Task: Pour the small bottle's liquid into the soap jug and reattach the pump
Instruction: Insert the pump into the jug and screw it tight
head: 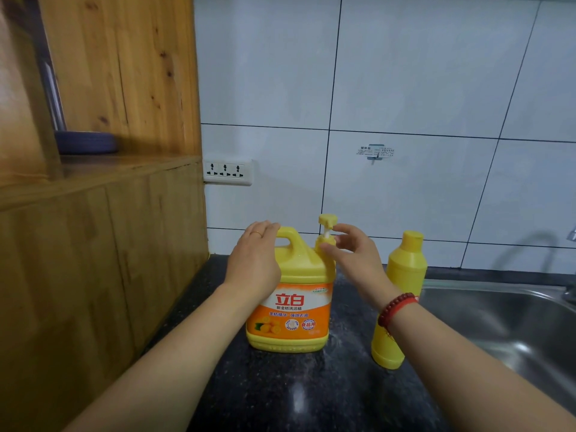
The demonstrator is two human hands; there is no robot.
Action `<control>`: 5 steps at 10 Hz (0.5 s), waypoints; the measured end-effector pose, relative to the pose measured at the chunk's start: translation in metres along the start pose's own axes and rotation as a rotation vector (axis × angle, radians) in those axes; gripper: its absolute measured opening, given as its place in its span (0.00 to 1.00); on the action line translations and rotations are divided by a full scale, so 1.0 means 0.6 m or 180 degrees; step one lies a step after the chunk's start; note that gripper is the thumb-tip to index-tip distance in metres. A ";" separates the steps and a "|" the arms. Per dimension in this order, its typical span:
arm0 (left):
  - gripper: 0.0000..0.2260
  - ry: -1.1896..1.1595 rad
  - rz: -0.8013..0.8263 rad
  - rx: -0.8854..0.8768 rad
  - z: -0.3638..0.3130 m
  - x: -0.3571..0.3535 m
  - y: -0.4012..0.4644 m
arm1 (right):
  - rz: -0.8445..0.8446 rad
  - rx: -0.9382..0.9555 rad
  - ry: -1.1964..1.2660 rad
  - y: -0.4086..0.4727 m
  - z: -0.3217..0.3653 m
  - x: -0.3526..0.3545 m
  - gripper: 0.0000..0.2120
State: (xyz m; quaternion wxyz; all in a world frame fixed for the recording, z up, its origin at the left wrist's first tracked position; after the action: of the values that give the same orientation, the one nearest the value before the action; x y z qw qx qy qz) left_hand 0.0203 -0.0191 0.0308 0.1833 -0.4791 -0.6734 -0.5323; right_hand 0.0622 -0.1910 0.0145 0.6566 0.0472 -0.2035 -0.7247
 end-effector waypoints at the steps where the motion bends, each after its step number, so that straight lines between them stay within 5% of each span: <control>1: 0.31 0.0007 0.0004 -0.0009 0.000 -0.001 0.000 | 0.0057 -0.0004 -0.0003 0.001 -0.003 -0.001 0.19; 5: 0.30 0.0011 -0.0047 -0.0092 0.000 0.000 0.001 | 0.0052 0.0045 0.0022 0.005 -0.009 -0.010 0.17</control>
State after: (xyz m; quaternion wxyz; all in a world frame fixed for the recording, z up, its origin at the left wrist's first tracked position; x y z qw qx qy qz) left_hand 0.0208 -0.0189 0.0310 0.1735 -0.4758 -0.6689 -0.5442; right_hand 0.0678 -0.1865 0.0095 0.6628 0.0527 -0.2068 -0.7178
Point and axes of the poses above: each hand's wrist, its own y-axis towards the middle knuckle, its own x-axis out of the back of the hand, z = x × y, the point moved 3 cm from there along y, towards the middle knuckle, and after that the axes turned 4 degrees about -x, right-handed, at the moved point
